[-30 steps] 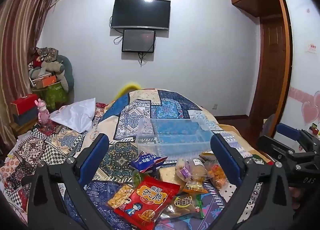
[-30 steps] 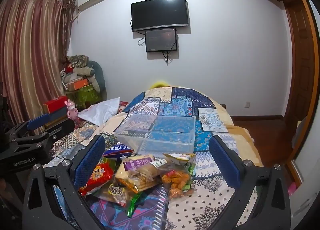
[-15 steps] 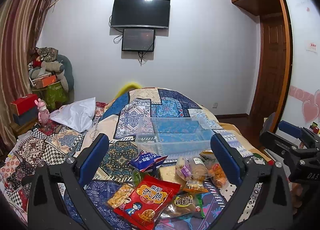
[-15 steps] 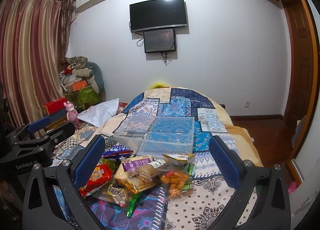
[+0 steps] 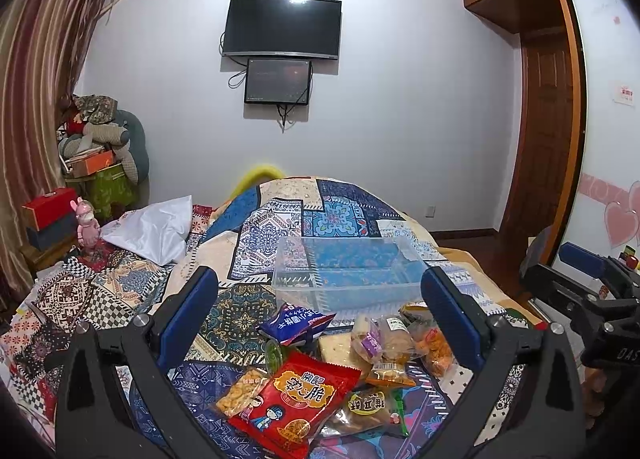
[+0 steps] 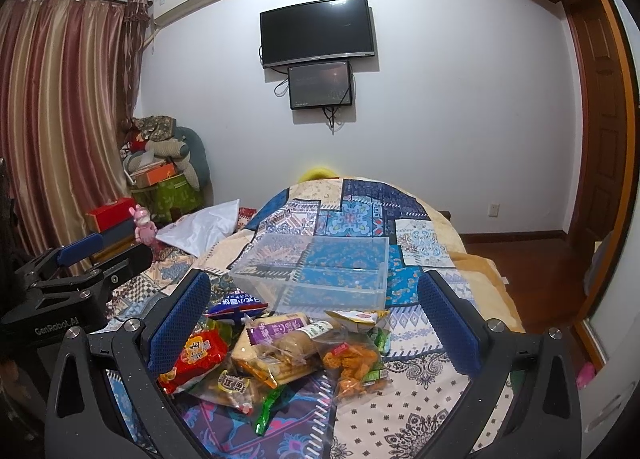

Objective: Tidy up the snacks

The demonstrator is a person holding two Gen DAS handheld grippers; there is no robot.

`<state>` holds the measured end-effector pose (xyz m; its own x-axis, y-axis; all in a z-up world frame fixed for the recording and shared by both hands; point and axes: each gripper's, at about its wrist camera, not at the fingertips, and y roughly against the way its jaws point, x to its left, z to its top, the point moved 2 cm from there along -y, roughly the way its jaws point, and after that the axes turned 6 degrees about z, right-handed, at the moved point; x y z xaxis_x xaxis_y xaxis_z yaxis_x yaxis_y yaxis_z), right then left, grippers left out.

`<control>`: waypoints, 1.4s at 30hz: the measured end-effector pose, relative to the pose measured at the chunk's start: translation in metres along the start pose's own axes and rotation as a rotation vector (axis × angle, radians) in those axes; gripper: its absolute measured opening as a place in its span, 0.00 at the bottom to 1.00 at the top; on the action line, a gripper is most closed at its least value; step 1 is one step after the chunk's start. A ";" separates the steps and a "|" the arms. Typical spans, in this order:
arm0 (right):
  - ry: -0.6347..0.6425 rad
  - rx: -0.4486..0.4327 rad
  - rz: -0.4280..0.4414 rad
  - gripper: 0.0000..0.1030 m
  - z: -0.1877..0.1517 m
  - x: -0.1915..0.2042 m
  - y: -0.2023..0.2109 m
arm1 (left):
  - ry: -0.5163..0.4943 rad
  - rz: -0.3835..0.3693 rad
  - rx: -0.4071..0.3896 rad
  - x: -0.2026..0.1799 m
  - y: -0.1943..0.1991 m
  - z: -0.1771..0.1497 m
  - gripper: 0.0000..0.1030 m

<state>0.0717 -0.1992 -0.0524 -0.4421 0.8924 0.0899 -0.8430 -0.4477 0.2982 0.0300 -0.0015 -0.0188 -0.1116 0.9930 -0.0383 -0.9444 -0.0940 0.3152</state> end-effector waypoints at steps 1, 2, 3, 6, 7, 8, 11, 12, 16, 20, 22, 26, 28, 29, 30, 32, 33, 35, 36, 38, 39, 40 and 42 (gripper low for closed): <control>0.001 0.000 -0.001 1.00 0.000 0.000 0.000 | -0.001 0.000 0.000 0.000 0.001 0.001 1.00; 0.000 -0.001 -0.002 1.00 0.000 0.000 0.000 | -0.001 0.000 -0.001 0.000 0.001 0.001 1.00; 0.000 -0.001 -0.001 1.00 0.000 0.000 0.000 | -0.001 0.000 -0.001 0.000 0.001 0.001 1.00; -0.001 -0.002 -0.002 1.00 0.000 0.000 0.001 | -0.001 0.000 -0.004 -0.001 0.002 0.002 1.00; -0.003 -0.002 -0.003 1.00 0.000 0.000 0.001 | -0.001 -0.001 -0.005 -0.001 0.003 0.002 1.00; -0.006 -0.002 -0.003 1.00 0.000 0.000 0.001 | -0.001 -0.002 -0.006 -0.001 0.003 0.003 1.00; -0.013 -0.003 -0.004 1.00 0.001 -0.002 0.002 | -0.002 -0.003 -0.006 -0.001 0.003 0.003 1.00; -0.014 -0.004 -0.004 1.00 0.001 -0.002 0.002 | -0.002 -0.004 -0.007 -0.001 0.004 0.003 1.00; -0.015 -0.006 -0.004 1.00 0.001 -0.002 0.003 | -0.001 -0.008 -0.005 0.000 0.005 0.003 1.00; -0.013 -0.006 -0.003 1.00 0.002 -0.002 0.003 | -0.003 -0.009 -0.003 -0.001 0.005 0.004 1.00; -0.016 -0.006 0.000 1.00 0.002 -0.002 0.003 | -0.003 -0.009 -0.004 -0.001 0.005 0.004 1.00; -0.017 -0.010 0.003 1.00 0.004 -0.002 0.004 | -0.002 -0.009 -0.003 -0.001 0.004 0.003 1.00; -0.019 -0.010 0.004 1.00 0.005 -0.002 0.004 | -0.003 -0.008 -0.003 -0.001 0.004 0.003 1.00; -0.019 -0.009 0.005 1.00 0.005 -0.001 0.004 | -0.003 -0.008 -0.002 -0.001 0.004 0.003 1.00; -0.018 -0.009 0.005 1.00 0.005 -0.002 0.004 | -0.003 -0.009 0.000 -0.001 0.004 0.004 1.00; -0.019 -0.008 0.006 1.00 0.004 -0.001 0.004 | -0.003 -0.010 0.001 -0.001 0.004 0.004 1.00; -0.018 -0.007 0.007 1.00 0.004 -0.001 0.003 | -0.004 -0.010 0.003 -0.001 0.003 0.004 1.00; -0.019 -0.006 0.008 1.00 0.004 -0.001 0.003 | -0.004 -0.012 0.004 0.000 0.003 0.004 1.00; -0.019 -0.005 0.009 1.00 0.004 -0.002 0.003 | -0.005 -0.014 0.005 0.000 0.003 0.004 1.00; -0.020 -0.001 0.009 1.00 0.003 -0.002 0.001 | -0.006 -0.021 0.009 0.001 0.001 0.004 1.00; -0.021 0.002 0.011 1.00 0.002 -0.003 0.000 | -0.006 -0.024 0.014 0.001 -0.001 0.003 1.00; -0.024 0.006 0.011 1.00 0.001 -0.004 -0.002 | -0.004 -0.026 0.018 0.002 -0.002 0.003 1.00; -0.033 0.021 0.011 1.00 -0.001 -0.007 -0.006 | -0.005 -0.038 0.033 0.003 -0.006 0.001 1.00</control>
<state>0.0796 -0.2031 -0.0557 -0.4405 0.8892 0.1240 -0.8317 -0.4561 0.3167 0.0359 0.0021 -0.0205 -0.0738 0.9962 -0.0461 -0.9370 -0.0535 0.3451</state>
